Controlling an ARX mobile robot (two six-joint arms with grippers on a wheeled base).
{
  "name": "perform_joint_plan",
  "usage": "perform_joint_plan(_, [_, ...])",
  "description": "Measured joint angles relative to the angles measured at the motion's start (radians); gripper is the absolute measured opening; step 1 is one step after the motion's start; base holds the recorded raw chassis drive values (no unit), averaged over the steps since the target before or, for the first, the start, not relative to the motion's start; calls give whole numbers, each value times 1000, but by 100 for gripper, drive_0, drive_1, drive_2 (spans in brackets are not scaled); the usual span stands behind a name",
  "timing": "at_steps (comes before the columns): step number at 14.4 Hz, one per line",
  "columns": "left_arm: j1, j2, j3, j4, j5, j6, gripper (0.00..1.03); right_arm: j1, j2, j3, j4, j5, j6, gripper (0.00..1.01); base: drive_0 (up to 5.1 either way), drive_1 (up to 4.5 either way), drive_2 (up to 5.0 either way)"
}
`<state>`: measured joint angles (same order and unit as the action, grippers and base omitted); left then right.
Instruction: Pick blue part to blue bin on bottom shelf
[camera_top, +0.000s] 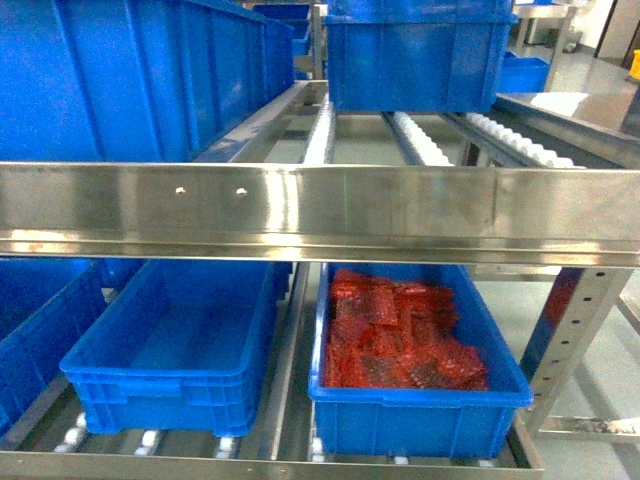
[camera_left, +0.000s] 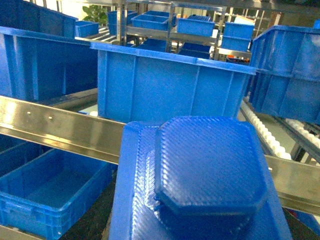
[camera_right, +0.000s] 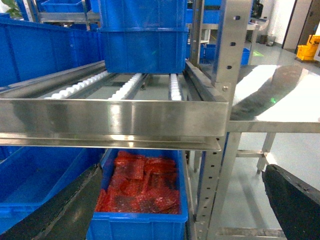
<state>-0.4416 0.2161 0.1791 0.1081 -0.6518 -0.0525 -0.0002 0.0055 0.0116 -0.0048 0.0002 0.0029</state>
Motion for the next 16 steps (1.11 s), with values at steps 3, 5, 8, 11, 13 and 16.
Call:
perform_joint_plan(3, [0, 0, 0, 0, 0, 0, 43, 0, 0, 0, 1, 0, 0, 98, -508, 229, 229])
perform_joint_plan(5, [0, 0, 0, 1, 0, 0, 43, 0, 0, 0, 2, 0, 0, 98, -507, 229, 229])
perform_joint_plan(8, [2, -1, 0, -2, -3, 0, 43, 0, 0, 0, 1, -3, 0, 98, 0, 0, 0])
perform_joint_plan(11, [2, -1, 0, 0, -3, 0, 43, 0, 0, 0, 0, -3, 0, 98, 0, 0, 0])
perform_joint_plan(13, [2, -1, 0, 0, -3, 0, 43, 0, 0, 0, 0, -3, 0, 98, 0, 0, 0])
perform_joint_plan(16, [2, -1, 0, 0, -2, 0, 43, 0, 0, 0, 0, -3, 0, 98, 0, 0, 0])
